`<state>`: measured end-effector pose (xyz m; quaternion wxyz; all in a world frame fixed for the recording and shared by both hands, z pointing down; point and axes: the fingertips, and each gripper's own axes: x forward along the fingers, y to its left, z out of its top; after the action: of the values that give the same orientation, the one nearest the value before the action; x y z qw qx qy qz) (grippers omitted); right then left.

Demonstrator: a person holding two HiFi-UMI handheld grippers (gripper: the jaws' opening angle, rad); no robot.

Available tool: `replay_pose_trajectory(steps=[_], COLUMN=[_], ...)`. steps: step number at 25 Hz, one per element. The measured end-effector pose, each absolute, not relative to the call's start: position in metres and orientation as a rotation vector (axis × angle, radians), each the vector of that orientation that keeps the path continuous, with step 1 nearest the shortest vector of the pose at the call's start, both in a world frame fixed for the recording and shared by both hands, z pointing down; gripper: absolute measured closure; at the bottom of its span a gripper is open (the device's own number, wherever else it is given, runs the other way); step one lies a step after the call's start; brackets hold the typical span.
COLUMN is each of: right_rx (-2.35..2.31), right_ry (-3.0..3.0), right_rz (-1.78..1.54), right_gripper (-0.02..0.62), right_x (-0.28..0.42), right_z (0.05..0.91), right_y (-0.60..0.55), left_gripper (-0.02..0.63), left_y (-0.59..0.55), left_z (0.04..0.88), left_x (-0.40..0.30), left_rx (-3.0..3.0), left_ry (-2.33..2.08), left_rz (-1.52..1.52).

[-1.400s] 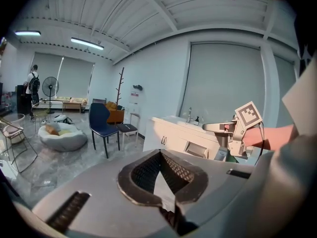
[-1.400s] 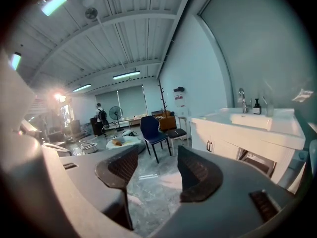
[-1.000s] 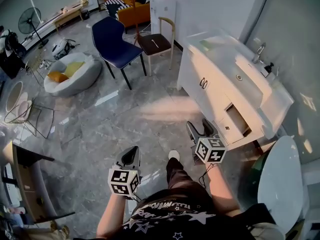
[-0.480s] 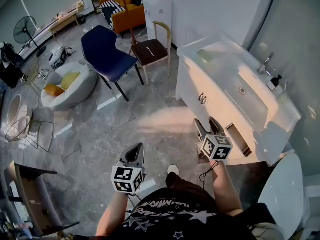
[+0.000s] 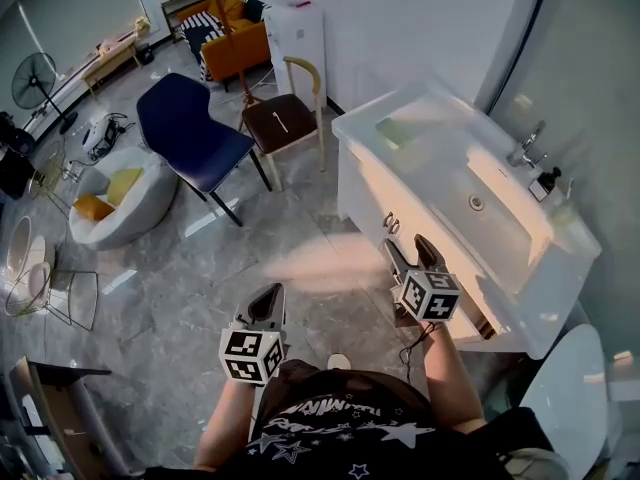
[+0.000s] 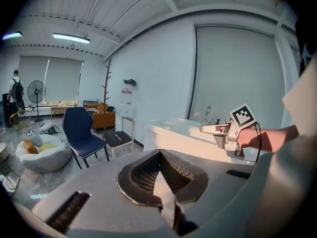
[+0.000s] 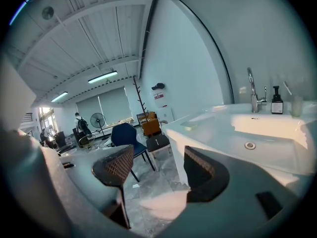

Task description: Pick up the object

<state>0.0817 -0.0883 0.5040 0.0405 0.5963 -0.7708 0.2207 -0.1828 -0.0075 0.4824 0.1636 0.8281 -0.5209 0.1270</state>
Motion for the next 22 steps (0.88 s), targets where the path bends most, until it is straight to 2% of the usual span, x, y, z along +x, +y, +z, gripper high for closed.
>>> replay_pose_trajectory(steps=[11,22], right_rx=[1.919,2.159], right_ry=[-2.266,-2.062], right_rz=[0.734,0.79], right_gripper=[0.291,0.291], right_x=[0.12,0.185], right_z=[0.517,0.529], right_y=[-0.13,-0.225], left_gripper=[0.59,0.589], left_y=[-0.086,-0.249], left_z=[0.486,0.497], left_x=[-0.149,-0.082], left_rx=[2.426,2.584], left_ry=[-1.374,-1.12], left_rz=[0.404,0.473])
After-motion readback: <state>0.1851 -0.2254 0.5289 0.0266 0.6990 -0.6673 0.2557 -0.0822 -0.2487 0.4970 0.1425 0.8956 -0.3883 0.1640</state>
